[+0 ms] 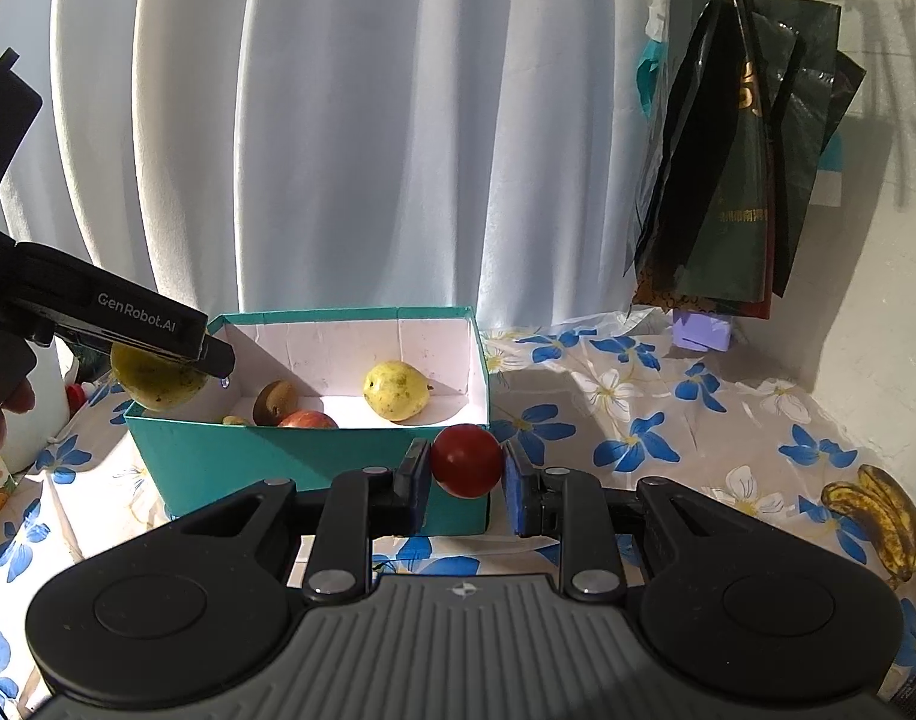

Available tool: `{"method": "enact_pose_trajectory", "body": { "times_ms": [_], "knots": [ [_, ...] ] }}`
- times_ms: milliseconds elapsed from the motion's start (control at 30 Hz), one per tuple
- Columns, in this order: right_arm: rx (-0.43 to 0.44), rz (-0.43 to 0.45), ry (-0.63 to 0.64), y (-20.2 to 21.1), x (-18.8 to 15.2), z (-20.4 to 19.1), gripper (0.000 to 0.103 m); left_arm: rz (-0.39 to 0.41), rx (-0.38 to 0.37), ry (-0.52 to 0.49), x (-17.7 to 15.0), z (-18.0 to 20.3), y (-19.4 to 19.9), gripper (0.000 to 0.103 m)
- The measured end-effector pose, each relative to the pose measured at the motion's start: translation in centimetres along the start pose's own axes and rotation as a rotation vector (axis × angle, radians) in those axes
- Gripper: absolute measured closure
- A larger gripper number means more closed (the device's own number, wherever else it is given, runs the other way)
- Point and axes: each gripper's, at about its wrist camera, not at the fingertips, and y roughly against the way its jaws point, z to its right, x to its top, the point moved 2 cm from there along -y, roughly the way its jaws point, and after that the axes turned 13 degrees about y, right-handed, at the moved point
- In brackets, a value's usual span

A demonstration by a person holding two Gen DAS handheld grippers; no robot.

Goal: Organize fruits
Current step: 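Carry the pomelo into the box and open the left gripper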

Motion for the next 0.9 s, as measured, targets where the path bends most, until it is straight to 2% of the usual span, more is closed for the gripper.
{"method": "enact_pose_trajectory", "body": {
  "times_ms": [500, 900],
  "knots": [
    [0.016, 0.037, -0.001, -1.5, 2.1, 0.4, 0.078, 0.016, 0.040, 0.013, 1.9, 0.0, -2.0, 0.021],
    [0.035, 0.052, -0.008, -4.0, 3.5, 0.8, 0.078, 0.012, 0.111, 0.020, 3.5, -0.6, -6.7, 0.021]
  ]
}}
